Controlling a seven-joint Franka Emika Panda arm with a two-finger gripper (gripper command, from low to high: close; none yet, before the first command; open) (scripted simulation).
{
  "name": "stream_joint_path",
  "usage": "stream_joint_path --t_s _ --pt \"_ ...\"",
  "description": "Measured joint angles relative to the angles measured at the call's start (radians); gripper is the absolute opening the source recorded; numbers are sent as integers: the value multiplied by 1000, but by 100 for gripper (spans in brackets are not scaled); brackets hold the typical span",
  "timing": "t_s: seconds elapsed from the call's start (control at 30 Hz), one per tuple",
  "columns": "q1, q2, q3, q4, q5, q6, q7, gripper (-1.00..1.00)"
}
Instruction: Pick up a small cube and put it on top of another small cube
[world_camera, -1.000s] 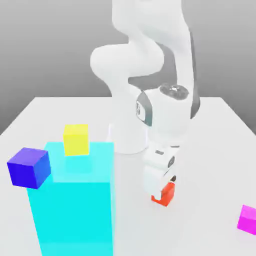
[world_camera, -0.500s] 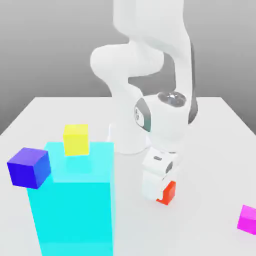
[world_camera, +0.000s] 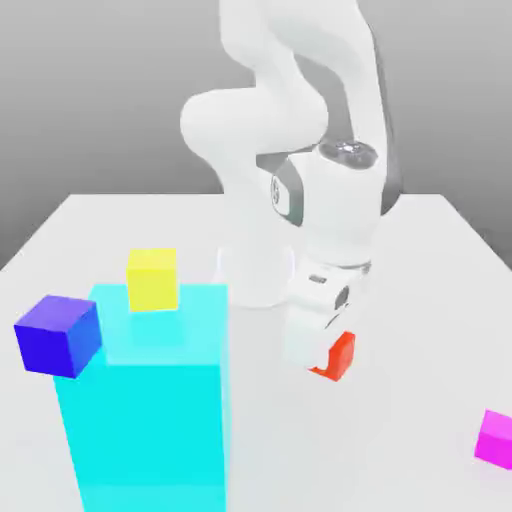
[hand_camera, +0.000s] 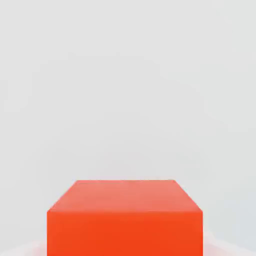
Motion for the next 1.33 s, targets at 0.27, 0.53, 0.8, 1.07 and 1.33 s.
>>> stream_joint_path --t_s 0.27,0.53,0.8,1.07,1.33 --pt "-35 -35 -77 269 146 -212 83 -100" --pt "-178 -42 -182 563 102 -538 326 -100" --pt "-354 -40 -278 852 17 -863 599 -100" --pt "-389 23 -294 773 -31 -769 652 100" --pt "-389 -16 -289 844 -50 -877 665 100"
